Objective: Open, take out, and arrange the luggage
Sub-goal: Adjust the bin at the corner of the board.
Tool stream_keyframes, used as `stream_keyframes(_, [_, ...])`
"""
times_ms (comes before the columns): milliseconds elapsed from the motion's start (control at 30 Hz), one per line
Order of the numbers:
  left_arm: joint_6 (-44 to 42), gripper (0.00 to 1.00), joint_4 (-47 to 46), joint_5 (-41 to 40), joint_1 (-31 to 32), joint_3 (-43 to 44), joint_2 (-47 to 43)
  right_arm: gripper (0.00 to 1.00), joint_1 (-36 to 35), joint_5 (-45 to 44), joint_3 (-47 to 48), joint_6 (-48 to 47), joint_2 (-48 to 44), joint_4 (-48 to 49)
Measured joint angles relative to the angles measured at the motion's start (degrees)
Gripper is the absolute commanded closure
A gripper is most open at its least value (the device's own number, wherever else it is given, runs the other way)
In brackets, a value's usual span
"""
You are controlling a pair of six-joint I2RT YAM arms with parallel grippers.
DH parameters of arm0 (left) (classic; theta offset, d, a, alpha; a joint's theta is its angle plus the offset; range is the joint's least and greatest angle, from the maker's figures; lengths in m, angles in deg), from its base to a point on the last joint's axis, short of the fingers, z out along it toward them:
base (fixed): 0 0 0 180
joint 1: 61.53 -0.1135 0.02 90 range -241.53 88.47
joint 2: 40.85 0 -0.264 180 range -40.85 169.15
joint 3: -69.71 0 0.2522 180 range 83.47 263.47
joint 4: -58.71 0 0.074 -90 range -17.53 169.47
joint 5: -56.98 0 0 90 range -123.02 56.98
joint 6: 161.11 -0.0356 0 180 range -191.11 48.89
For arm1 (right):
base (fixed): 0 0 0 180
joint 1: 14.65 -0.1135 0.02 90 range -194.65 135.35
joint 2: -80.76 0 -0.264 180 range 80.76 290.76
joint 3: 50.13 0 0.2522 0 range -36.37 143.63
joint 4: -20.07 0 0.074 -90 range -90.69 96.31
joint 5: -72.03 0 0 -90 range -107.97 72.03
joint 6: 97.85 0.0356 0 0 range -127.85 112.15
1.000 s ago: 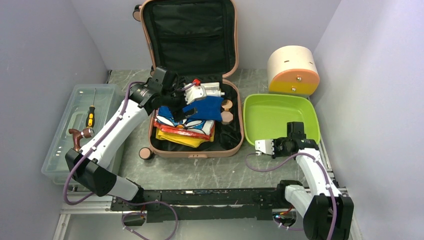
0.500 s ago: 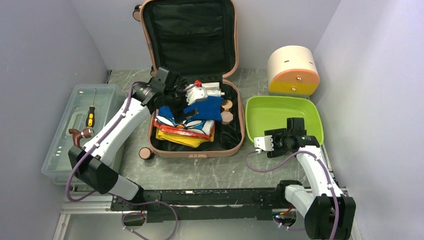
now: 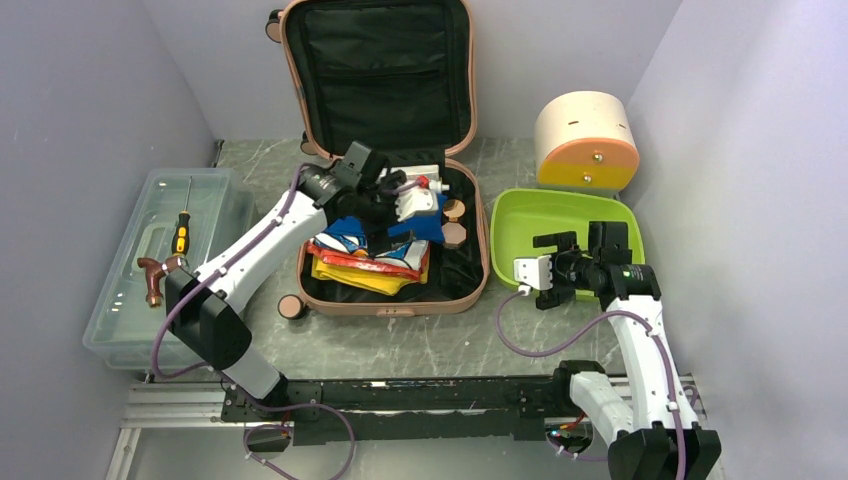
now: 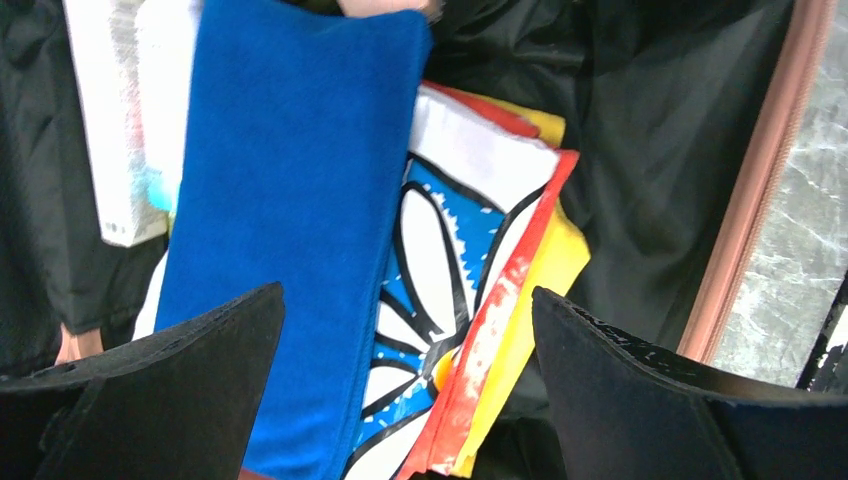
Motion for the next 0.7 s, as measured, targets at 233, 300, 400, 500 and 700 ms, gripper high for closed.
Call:
stream_keyframes(233, [-0.5,0.0,0.4,0.0,2.3,0.0,2.4,0.06,-2.7,3.4,-3.9,6.9,0.2,1.2])
stream_keyframes(300, [-0.6,0.01,0.7,0.0,2.3,0.0,2.6,0.07,-5.4,4.7,-4.2,12.0,1.0,3.0])
stream_keyframes(400, [-0.6,0.01,0.7,0.0,2.3,0.0,2.7,0.12,-9.6,5.4,-4.2,18.9,2.1,6.7])
stream_keyframes(500, [-0.5,0.01,0.9,0.0,2.3,0.1,3.8,0.17,-14.8,5.3,-4.5,25.3,3.7,10.6])
stream_keyframes(700, [-0.5,0.01,1.0,0.0,2.4,0.1,4.9,0.21,-24.3,-0.6,-8.4,35.9,8.1,18.0])
